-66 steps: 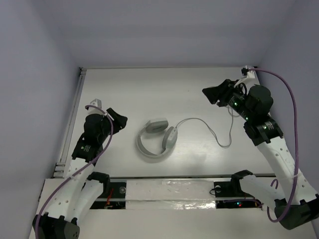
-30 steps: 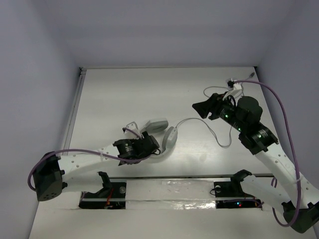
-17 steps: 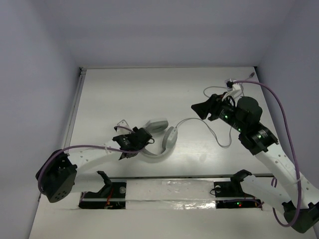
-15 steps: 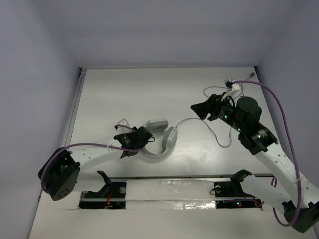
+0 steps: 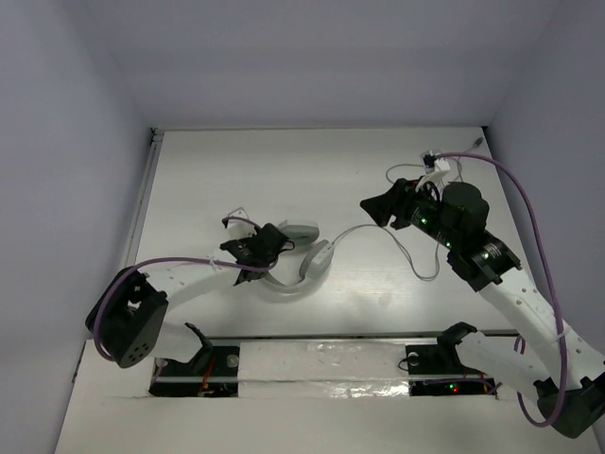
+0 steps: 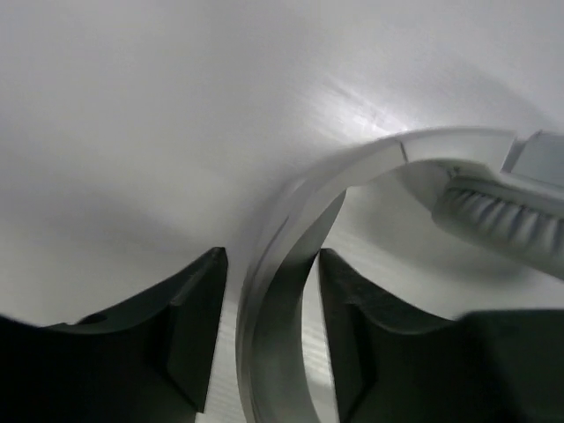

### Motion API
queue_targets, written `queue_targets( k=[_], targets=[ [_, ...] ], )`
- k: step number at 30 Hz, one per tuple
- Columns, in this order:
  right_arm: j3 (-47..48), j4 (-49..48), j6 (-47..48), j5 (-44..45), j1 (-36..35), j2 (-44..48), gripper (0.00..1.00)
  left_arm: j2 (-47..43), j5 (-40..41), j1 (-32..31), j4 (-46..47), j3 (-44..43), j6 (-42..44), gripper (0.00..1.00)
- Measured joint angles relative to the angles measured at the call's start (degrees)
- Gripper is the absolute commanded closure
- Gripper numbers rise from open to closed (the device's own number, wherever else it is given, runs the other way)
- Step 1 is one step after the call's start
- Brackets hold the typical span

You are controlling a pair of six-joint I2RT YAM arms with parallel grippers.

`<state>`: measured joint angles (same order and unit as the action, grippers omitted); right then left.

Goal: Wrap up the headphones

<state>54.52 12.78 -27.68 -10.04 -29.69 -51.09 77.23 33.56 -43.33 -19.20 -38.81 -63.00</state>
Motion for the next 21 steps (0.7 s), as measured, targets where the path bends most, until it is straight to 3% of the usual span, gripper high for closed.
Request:
queue_targets(
  k=[2,5,14,21],
  targets=[
    [0.0,-0.26,-0.22,0.24,0.0,0.0,0.4,0.55,2.49,0.72,-0.31,-2.49,2.97,0.4],
    [0.0,-0.76,-0.61,0.61,0.0,-0.2,0.4,1.66,4.2,1.62,0.92,-5.33,6.95,0.33],
    [-0.22,-0.85,-0.7,1.18,-0.02,-0.57,0.4,2.27,-0.85,1.99,3.5,-0.52,10.64,0.34],
    [-0.35,-0.92,-0.9,1.27,-0.02,-0.72,0.4,-2.51,-7.37,1.29,4.52,4.2,10.29,0.38]
  ],
)
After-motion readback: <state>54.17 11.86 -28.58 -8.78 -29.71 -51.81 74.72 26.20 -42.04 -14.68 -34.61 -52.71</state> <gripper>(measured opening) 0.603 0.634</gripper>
